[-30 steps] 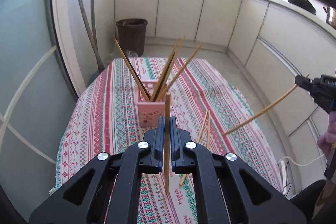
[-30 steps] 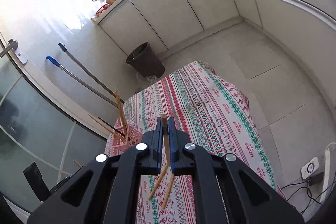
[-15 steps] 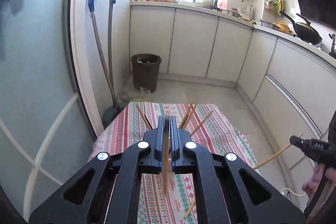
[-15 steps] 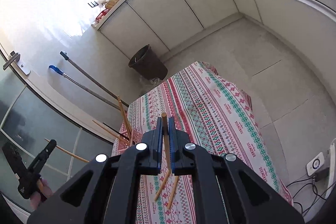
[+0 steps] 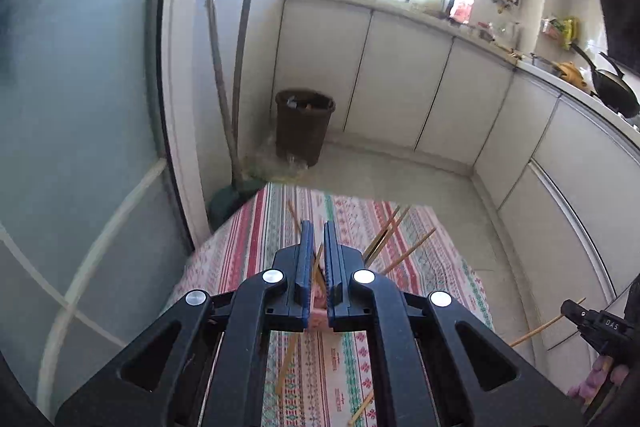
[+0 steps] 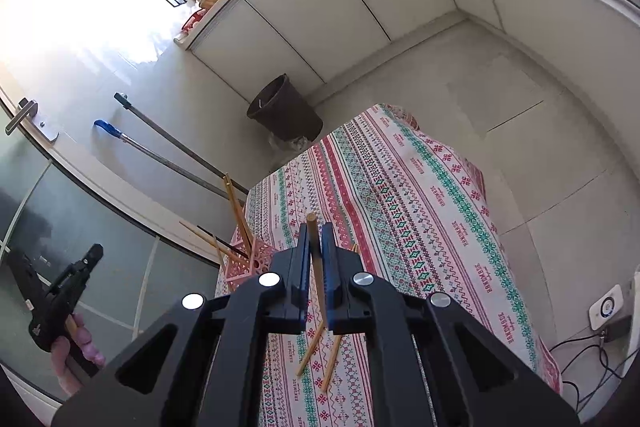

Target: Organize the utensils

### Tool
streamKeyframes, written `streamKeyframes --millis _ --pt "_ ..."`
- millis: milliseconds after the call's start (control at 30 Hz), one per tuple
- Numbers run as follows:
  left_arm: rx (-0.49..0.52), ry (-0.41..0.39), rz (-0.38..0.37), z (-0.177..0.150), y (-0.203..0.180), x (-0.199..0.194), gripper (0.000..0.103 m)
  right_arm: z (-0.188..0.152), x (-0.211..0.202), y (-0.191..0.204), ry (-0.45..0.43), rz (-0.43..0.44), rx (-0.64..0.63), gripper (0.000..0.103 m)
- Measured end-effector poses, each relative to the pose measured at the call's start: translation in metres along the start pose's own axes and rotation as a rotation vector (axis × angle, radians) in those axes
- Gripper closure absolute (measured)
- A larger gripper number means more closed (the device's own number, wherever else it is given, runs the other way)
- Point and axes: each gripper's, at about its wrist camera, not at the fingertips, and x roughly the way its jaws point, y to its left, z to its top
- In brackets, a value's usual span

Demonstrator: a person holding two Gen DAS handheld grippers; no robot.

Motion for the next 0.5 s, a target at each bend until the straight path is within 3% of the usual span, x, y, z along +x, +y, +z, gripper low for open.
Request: streamKeyframes --millis 33,67,100,167,267,333,400,467,500 --pt "-0.022 0.098 -0.013 -0.008 0.009 0.022 0.091 0.000 0.001 -0.002 0.003 0.001 0.005 0.096" --pt "-0.030 0.203 -0.032 -0.019 0.016 0.044 0.077 0.000 0.001 -0.003 0.005 0.001 0.008 0.096" --pt "-0.036 0.278 -0.038 -0.030 0.021 0.064 0.072 0.000 0.002 -0.003 0.008 -0.001 0.011 0.096" --pt "-0.023 0.386 0.016 -0.059 0.033 0.100 0.072 -0.001 0.005 -0.003 0.016 -0.006 0.011 0.096" --pt "0.016 0.455 0.056 -0.086 0.043 0.137 0.071 -0.002 0.010 -0.002 0.027 -0.014 0.003 0.096" --pt "0.051 0.451 0.047 -0.086 0.040 0.141 0.069 -0.002 0.013 -0.001 0.034 -0.017 0.005 0.096" --pt "0.046 0.394 0.011 -0.069 0.036 0.136 0.061 -0.002 0.016 -0.002 0.038 -0.021 0.007 0.096" --pt "0.006 0.333 -0.031 -0.049 0.033 0.130 0.045 -0.003 0.018 -0.002 0.043 -0.027 0.005 0.096" --pt "0.003 0.308 -0.041 -0.042 0.029 0.129 0.043 -0.003 0.018 -0.002 0.043 -0.027 0.005 0.096"
